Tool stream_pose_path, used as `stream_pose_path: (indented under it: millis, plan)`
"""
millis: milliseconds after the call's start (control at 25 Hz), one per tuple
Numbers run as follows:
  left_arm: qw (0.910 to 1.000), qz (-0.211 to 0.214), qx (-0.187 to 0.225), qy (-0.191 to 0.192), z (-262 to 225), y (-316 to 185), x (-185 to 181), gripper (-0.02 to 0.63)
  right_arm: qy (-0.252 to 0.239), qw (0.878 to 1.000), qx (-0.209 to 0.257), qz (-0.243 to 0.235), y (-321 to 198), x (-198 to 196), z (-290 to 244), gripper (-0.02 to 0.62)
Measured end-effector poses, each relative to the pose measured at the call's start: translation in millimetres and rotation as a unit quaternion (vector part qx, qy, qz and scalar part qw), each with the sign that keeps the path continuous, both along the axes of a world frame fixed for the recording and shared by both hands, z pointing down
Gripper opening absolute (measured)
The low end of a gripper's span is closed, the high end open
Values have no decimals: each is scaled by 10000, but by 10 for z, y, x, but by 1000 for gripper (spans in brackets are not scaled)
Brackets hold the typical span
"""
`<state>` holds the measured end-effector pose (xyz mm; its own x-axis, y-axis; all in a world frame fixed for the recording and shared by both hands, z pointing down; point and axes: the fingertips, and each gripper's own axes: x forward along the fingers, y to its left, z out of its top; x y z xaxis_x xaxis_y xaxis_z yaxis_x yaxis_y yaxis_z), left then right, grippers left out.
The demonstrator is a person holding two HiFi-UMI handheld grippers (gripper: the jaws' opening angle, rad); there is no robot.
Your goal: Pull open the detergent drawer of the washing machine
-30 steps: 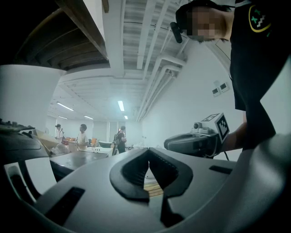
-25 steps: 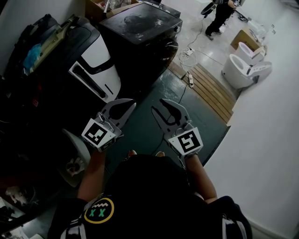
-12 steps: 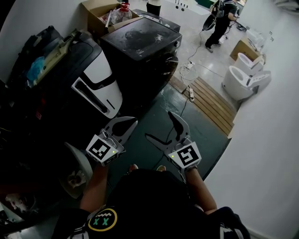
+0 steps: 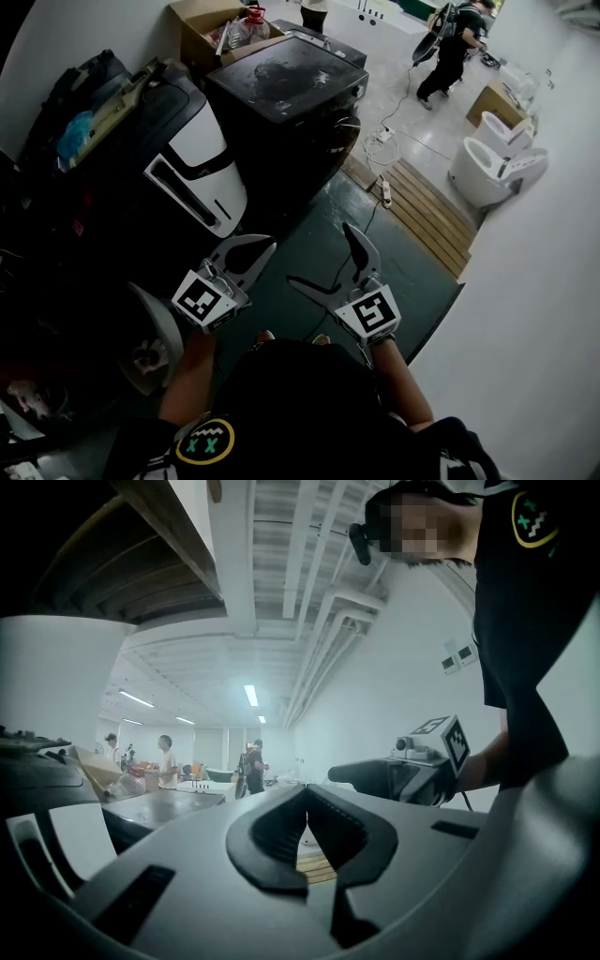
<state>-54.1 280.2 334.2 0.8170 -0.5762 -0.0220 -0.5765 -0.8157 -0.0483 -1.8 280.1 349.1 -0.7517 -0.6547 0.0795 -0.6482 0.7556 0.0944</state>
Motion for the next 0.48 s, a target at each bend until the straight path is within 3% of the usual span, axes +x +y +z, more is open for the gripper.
stream_pose_path:
  millis: [480]
  plan:
    - [9993, -315, 177, -51, 70, 154, 421, 18, 92, 9998, -80, -151, 112, 491, 83, 600]
